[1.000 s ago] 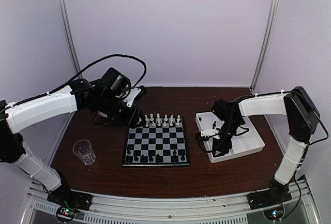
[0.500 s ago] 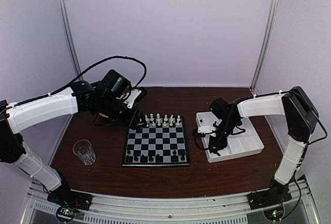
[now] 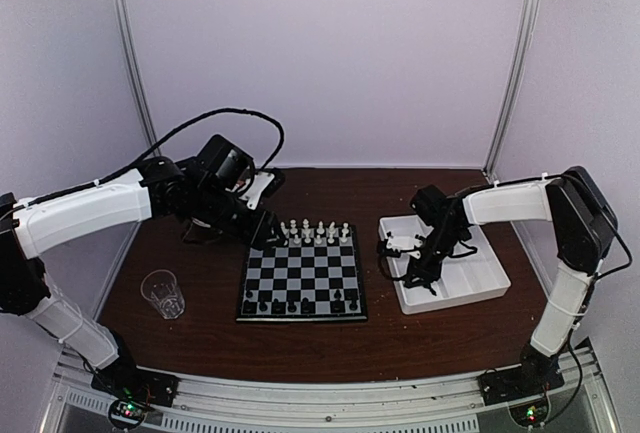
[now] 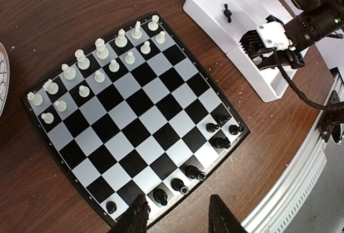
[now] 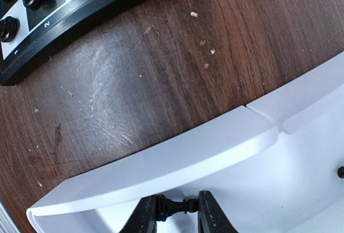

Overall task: Set up the chess pieces on the board
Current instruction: Adjust the chess pile in the storage box.

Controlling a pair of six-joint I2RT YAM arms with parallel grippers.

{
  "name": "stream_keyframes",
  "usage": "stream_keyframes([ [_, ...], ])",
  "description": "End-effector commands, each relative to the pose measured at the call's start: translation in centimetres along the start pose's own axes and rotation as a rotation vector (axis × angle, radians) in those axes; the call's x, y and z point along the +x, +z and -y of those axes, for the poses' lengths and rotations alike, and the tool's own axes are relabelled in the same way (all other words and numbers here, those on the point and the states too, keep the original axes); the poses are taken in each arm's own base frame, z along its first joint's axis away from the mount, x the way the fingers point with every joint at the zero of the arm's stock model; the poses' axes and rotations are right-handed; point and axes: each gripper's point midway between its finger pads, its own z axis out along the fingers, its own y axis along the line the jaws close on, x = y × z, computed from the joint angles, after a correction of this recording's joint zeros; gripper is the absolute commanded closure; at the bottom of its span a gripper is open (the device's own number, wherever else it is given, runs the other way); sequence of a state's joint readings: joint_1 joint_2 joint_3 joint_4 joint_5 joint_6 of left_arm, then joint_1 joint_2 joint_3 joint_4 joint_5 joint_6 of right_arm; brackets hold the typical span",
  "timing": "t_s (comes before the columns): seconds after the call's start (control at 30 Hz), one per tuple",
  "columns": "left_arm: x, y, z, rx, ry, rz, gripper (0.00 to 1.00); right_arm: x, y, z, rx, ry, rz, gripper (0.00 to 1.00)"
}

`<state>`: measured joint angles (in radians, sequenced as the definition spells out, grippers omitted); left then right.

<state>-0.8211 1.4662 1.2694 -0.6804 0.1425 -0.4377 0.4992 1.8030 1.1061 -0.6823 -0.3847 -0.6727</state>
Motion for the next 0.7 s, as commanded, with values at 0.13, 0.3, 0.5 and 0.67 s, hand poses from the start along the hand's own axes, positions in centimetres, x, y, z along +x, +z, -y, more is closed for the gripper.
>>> stream_keyframes([
  [0.13, -0.7, 0.4, 0.7, 0.033, 0.001, 0.027, 0.61, 0.1, -1.4, 0.4, 0.011, 0.053, 0.011, 0.82],
  [0.3, -0.9, 0.3, 0.7, 0.034, 0.0, 0.031, 0.61, 0.0, -3.1, 0.9, 0.057, 0.088, 0.006, 0.63],
  [0.5, -1.1, 0.5, 0.9, 0.042, 0.001, 0.029, 0.6, 0.1, -4.3, 1.2, 0.092, 0.126, 0.001, 0.59],
  [0.67, -1.1, 0.5, 1.0, 0.046, 0.003, 0.029, 0.6, 0.6, -5.2, 1.2, 0.108, 0.219, -0.04, 0.57],
])
